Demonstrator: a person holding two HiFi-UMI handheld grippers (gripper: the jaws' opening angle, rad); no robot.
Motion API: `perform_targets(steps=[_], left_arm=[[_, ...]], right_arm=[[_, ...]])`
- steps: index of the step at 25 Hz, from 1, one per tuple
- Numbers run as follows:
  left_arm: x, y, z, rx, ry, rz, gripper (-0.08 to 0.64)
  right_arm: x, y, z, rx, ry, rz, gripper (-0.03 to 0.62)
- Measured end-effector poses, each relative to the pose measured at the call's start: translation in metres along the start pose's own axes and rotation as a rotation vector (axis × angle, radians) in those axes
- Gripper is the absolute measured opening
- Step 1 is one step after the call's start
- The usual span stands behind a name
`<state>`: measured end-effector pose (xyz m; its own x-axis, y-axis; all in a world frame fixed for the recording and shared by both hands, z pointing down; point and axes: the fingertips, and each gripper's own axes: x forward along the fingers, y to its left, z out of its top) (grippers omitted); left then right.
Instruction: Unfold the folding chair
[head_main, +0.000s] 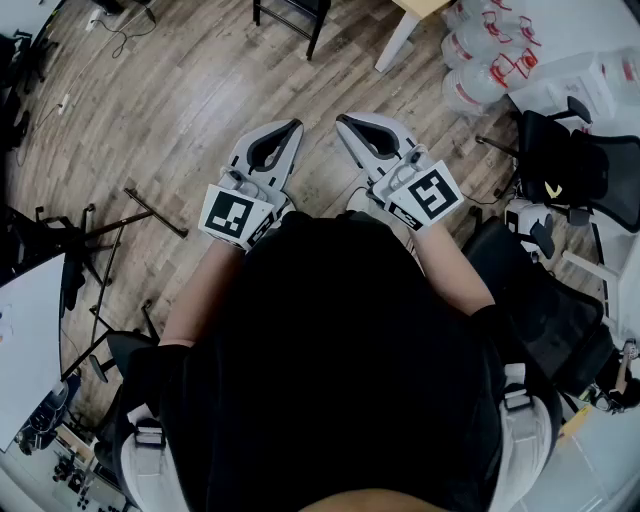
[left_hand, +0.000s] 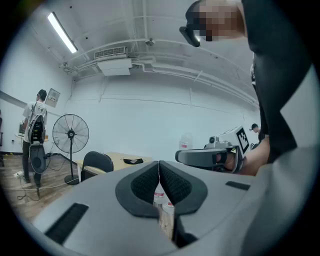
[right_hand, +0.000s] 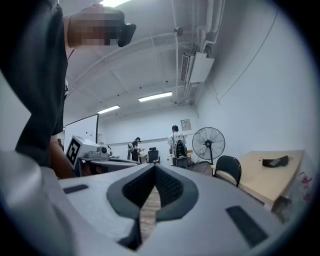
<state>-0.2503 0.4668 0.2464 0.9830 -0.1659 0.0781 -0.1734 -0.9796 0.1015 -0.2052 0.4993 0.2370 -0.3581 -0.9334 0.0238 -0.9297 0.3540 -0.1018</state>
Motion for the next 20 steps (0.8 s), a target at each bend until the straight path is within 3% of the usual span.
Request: perform_targets(steps=[9, 15, 20], left_arm=[[0.013, -0.019, 0.002, 0.004, -0.006, 0.037, 0.003], [0.020, -0.021, 0.001, 0.012, 0.001, 0.068, 0.081], [0.030, -0.025, 0.001, 0.027, 0.003, 0.087, 0.127]], right_arm=[[-0.019, -0.013, 0.003, -0.015, -0.006, 0.020, 0.002], [-0.029, -0.029, 0.006, -0.011, -0.018, -0.004, 0.008], [-0.044, -0.047, 0.008, 0.006, -0.028, -0.020, 0.051]])
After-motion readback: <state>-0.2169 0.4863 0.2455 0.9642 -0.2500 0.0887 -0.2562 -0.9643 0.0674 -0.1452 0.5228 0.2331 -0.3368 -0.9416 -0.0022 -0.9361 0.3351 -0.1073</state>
